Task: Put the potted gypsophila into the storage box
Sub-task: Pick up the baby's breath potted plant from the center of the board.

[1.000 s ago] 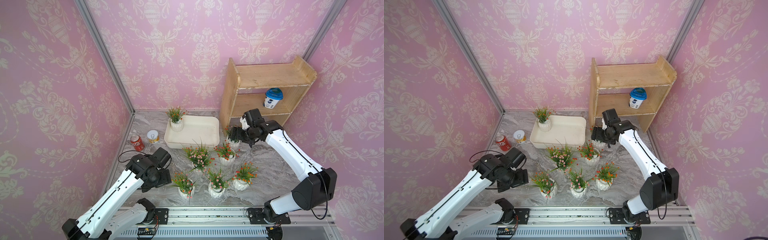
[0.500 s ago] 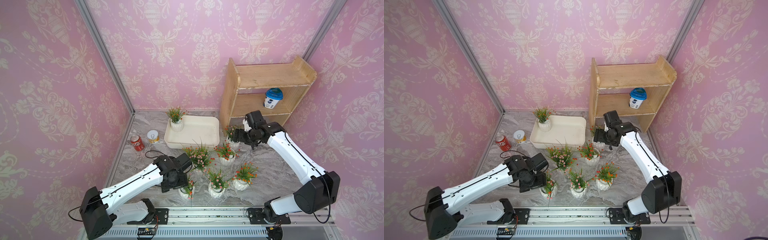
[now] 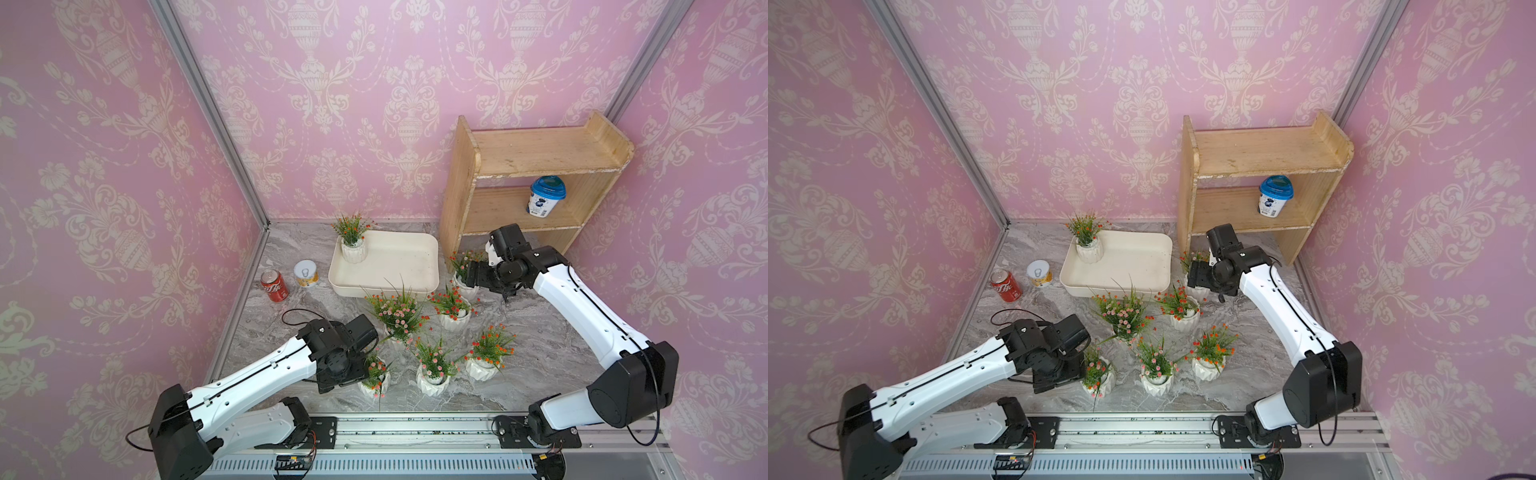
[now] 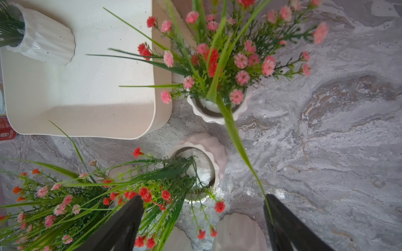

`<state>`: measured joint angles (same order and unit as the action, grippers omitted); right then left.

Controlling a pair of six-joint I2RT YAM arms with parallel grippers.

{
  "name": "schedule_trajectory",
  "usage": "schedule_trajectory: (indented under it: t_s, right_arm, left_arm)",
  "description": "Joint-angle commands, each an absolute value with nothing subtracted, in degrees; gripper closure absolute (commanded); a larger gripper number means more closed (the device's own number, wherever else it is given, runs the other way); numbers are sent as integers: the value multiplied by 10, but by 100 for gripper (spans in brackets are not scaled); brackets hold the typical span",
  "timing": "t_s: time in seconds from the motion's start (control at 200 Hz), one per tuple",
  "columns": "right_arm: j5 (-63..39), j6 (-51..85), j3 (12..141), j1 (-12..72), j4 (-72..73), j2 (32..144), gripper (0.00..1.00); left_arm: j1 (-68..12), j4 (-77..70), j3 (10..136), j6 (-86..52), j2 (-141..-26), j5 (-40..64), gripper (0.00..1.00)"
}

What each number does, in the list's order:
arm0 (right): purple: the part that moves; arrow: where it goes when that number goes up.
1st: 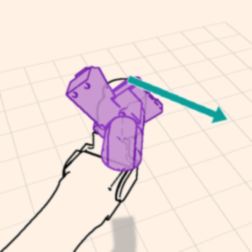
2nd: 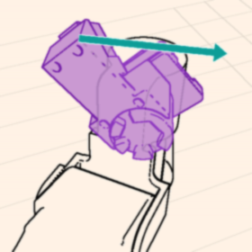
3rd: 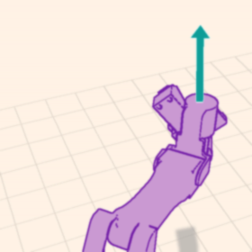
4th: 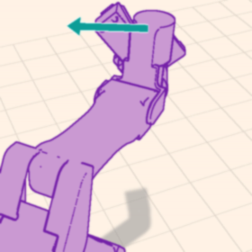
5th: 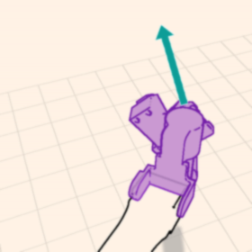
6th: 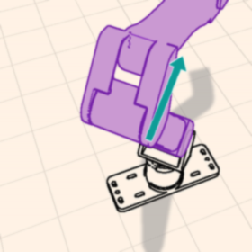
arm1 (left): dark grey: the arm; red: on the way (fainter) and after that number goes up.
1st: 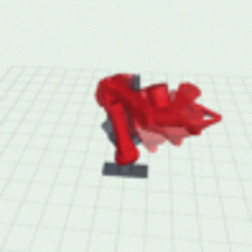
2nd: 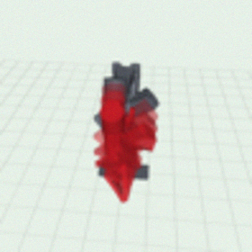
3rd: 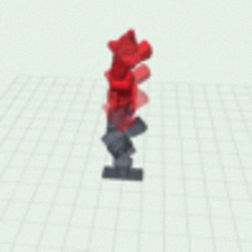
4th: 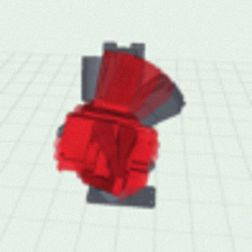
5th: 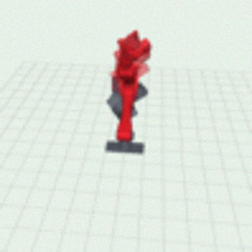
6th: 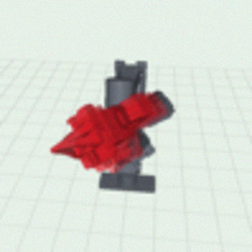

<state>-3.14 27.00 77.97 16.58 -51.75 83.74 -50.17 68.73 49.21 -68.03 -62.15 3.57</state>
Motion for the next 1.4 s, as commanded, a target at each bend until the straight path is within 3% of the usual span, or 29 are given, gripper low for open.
schedule_trajectory:
  t_s: [0.0, 0.29, 0.946, 1.236, 1.396]
  right_arm:
    - [-29, 271, 772, 163, -519, 826, 11]
    - [-32, 275, 765, 163, -516, 826, 10]
    - [-21, 272, 755, 163, -523, 817, 10]
    - [-18, 269, 753, 162, -523, 816, 10]
    - [-15, 268, 749, 160, -524, 811, 10]
  left_arm:
    - [-507, 723, 486, -715, -604, -1, 23]
    - [-507, 738, 462, -748, -553, -23, 24]
    - [-519, 616, 462, -732, -645, -2, 26]
    - [-527, 592, 450, -733, -666, -5, 34]
    - [-533, 584, 445, -734, -678, -7, 45]
